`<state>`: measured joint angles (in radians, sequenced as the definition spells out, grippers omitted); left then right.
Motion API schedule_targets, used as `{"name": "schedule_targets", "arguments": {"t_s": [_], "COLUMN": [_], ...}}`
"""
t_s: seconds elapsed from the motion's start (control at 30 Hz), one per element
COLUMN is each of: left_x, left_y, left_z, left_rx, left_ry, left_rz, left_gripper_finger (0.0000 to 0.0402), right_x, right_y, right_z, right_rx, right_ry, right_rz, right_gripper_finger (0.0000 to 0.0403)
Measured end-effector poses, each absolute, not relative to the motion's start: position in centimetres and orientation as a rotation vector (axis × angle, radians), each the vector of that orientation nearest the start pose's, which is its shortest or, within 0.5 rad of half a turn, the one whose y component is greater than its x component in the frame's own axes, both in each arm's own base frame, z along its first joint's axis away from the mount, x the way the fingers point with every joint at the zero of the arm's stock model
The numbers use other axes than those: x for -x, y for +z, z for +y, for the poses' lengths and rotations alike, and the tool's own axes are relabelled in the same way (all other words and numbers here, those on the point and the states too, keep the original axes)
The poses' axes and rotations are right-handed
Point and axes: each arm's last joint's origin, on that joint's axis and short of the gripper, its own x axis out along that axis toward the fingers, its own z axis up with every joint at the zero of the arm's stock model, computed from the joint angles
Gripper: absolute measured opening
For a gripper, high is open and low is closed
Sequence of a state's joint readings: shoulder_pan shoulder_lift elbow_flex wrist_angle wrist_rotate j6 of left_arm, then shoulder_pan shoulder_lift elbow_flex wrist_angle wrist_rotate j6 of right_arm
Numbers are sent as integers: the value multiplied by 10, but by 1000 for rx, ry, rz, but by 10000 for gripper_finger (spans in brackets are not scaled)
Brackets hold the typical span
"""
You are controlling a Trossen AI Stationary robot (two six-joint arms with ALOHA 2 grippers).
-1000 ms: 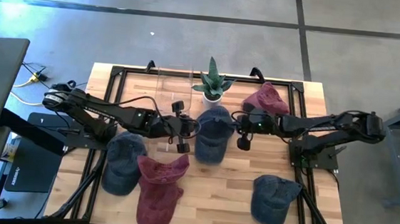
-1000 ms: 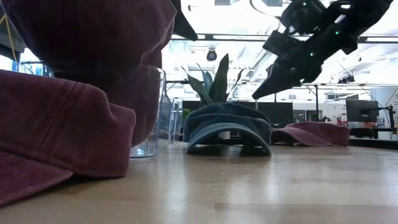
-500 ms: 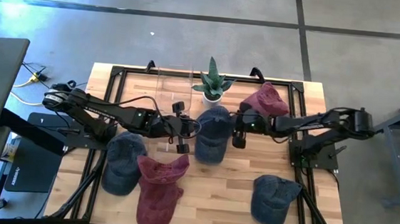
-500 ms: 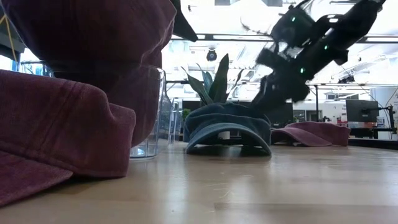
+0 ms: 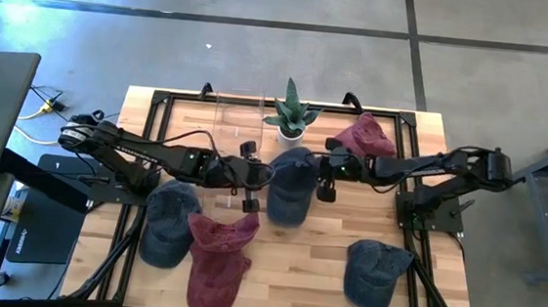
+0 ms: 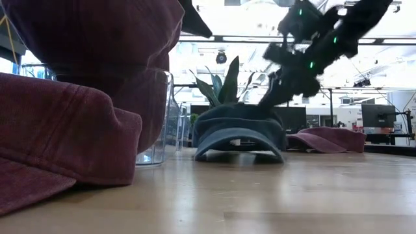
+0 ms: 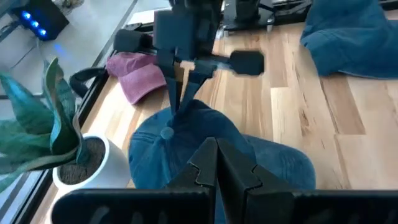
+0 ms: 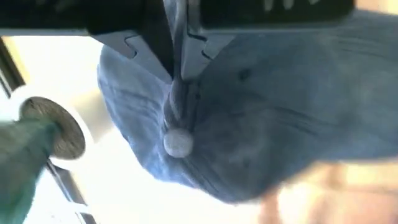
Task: Pick & Place hat
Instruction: Put the top blue cap into the top transparent bin
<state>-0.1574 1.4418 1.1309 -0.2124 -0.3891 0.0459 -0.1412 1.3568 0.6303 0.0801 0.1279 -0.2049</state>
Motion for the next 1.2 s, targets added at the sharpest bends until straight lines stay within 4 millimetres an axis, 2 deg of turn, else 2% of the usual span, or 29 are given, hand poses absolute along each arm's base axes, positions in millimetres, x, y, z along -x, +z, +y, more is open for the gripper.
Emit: {"name": "schedule_targets", "arguments": {"t_s": [0.07, 0.23, 0.3, 0.37, 0.47, 0.57, 0.67, 0.83, 0.93, 1.07, 1.13, 1.2], "left_x": [-319, -324, -325, -325, -325, -324, -325, -336, -340, -344, -344, -345], "left_y": [302, 313, 315, 316, 316, 313, 309, 292, 289, 282, 280, 280], "left_z": [-40, -43, -44, -46, -47, -48, -48, -48, -48, -49, -48, -47], "left_rx": [-208, -293, -337, -370, -357, -329, -293, -275, -280, -290, -320, -329], "left_ry": [183, 97, 42, -13, -67, -89, -83, -23, -3, 0, 18, 40], "left_rz": [489, 379, 347, 327, 324, 357, 382, 433, 439, 450, 467, 461], "left_gripper_finger": [4, 5, 5, 5, 5, 5, 5, 5, 5, 5, 5, 5], "right_x": [-262, -258, -255, -252, -249, -249, -256, -276, -282, -288, -291, -292], "right_y": [204, 246, 258, 264, 255, 241, 229, 202, 182, 161, 156, 155], "right_z": [-34, -18, -13, -12, -14, -18, -20, -29, -38, -43, -43, -43], "right_rx": [176, 160, 128, 75, 12, 15, 40, 147, 184, 161, 153, 147], "right_ry": [-135, 85, 151, 147, 79, -30, -87, -204, -272, -221, -195, -171], "right_rz": [639, 552, 531, 536, 629, 743, 789, 858, 940, 1002, 1004, 998], "right_gripper_finger": [32, 4, 11, 15, 23, 52, 105, 214, 255, 254, 228, 184]}}
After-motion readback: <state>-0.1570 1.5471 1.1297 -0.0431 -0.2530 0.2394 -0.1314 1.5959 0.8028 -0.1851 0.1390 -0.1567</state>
